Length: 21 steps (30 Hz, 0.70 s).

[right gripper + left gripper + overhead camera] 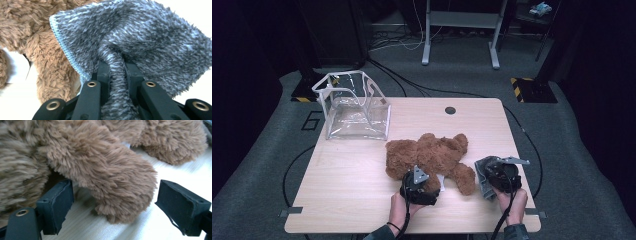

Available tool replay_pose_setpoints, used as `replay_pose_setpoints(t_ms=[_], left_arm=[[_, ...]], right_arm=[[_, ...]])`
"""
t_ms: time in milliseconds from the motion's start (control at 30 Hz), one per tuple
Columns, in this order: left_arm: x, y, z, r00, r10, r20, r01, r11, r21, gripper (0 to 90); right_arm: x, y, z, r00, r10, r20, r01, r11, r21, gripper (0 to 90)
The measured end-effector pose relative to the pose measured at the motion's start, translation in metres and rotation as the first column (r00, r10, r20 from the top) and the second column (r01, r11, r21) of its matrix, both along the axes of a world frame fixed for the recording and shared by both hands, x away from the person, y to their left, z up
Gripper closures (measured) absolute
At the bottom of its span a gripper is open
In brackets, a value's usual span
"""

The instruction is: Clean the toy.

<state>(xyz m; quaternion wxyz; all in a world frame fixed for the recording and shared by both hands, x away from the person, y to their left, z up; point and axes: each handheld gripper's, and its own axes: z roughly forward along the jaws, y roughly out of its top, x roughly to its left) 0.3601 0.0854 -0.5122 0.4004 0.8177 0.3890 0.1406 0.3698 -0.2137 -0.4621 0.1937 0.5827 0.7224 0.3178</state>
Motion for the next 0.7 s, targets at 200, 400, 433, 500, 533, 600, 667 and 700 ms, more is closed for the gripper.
replay_pose_setpoints(t_ms=[200,400,433,500,533,600,667,700], left_arm=[[0.003,-0.007,-0.007,0.9997,0.021,-0.012,-0.021,0.9992,0.034,26.2],[0.004,-0.011,-0.009,0.9998,0.015,0.011,-0.015,0.9990,0.043,52.2],[0.004,-0.010,-0.008,0.9999,0.006,0.010,-0.006,0.9988,0.048,54.9],[0.005,-0.009,-0.006,0.9999,-0.002,0.013,0.001,0.9993,0.037,59.8],[0.007,-0.008,-0.004,0.9996,-0.015,0.026,0.014,0.9989,0.046,61.5],[0.008,-0.005,0.001,0.9988,-0.030,0.040,0.028,0.9991,0.033,64.7],[0.010,-0.003,0.008,0.9975,-0.045,0.055,0.043,0.9988,0.025,67.0],[0.010,-0.002,0.011,0.9968,-0.051,0.063,0.050,0.9987,0.015,67.7]], right_arm=[[0.001,0.001,-0.001,1.0000,-0.007,-0.005,0.007,1.000,0.003,77.8],[-0.001,-0.002,0.000,0.9999,-0.010,-0.003,0.010,1.000,0.005,77.8],[-0.001,-0.003,0.000,1.0000,-0.005,0.002,0.005,1.000,0.000,77.8],[-0.002,-0.004,0.000,0.9999,-0.012,0.003,0.012,1.000,0.008,77.8],[-0.002,-0.005,0.000,0.9999,-0.011,0.003,0.011,1.000,0.001,77.8],[-0.003,-0.006,0.000,0.9999,-0.015,0.000,0.015,1.000,0.009,77.8],[-0.003,-0.007,0.000,0.9999,-0.016,0.004,0.016,1.000,0.005,77.8],[-0.004,-0.007,0.000,0.9999,-0.015,0.004,0.015,1.000,0.005,77.8]])
